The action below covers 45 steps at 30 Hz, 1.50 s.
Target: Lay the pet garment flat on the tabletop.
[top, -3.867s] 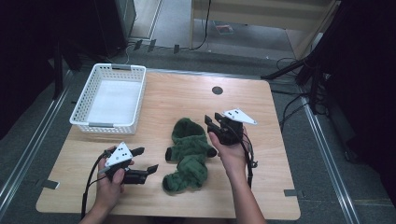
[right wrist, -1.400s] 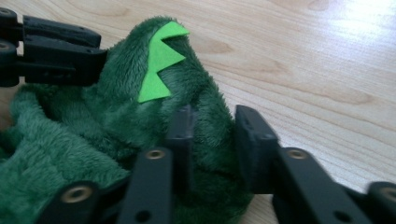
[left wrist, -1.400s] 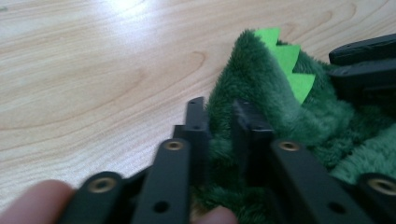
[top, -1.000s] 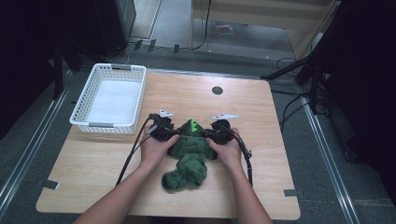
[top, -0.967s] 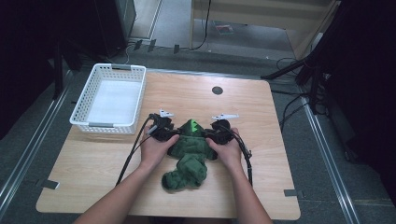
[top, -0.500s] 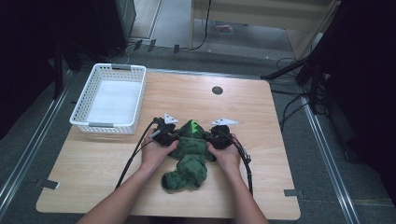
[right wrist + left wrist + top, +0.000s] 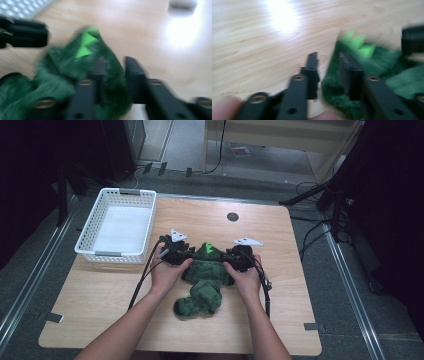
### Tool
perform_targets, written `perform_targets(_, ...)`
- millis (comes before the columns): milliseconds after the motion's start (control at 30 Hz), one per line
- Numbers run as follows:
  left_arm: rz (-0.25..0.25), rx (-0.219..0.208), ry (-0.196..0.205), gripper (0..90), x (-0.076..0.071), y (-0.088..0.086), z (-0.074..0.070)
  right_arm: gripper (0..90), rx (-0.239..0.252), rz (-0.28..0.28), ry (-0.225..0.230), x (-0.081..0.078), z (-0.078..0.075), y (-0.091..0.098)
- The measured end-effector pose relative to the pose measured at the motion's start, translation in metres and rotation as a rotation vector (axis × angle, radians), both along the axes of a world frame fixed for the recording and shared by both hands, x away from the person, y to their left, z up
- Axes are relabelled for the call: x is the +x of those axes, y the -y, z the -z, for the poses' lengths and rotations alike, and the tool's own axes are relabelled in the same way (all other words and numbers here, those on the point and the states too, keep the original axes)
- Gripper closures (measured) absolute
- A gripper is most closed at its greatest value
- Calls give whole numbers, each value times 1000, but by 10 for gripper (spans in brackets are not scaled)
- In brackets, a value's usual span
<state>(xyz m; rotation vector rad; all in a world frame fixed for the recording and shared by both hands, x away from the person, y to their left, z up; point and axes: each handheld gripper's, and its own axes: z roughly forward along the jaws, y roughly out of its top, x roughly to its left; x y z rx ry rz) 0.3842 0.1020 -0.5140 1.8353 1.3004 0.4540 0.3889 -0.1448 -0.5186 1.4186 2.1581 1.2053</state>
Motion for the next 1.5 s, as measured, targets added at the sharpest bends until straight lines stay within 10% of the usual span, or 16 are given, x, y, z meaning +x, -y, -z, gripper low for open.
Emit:
perform_targets(100,52,-32,-2,502,-12,-12,-6,563,100,-5,62,-15,-12,16)
perform_targets(300,115,-128,-60,485,-37,-20,-3,567,129,-41,76,-63,-21,32)
perform_targets(467,153,-57,-113,572,-54,-8,10,582,101,-86,21,-89,-6,25)
perform_targets(633,186,-34,-152,720,-59,-6,18,582,57,-69,-11,-84,11,18)
perform_targets(700,208,-24,-157,819,-61,-8,18,715,43,-93,-10,-82,15,13)
perform_targets(1100,186,18,-167,862,-63,-15,27,900,-47,-18,-28,-81,26,29)
perform_targets(1333,167,-80,-142,631,-62,-22,21,636,117,-59,32,-79,8,30)
perform_targets(1433,174,-101,-150,726,-60,-23,22,587,103,-54,-18,-72,16,12)
perform_targets(1500,187,-99,-158,793,-59,-23,24,704,118,-47,-42,-71,18,5)
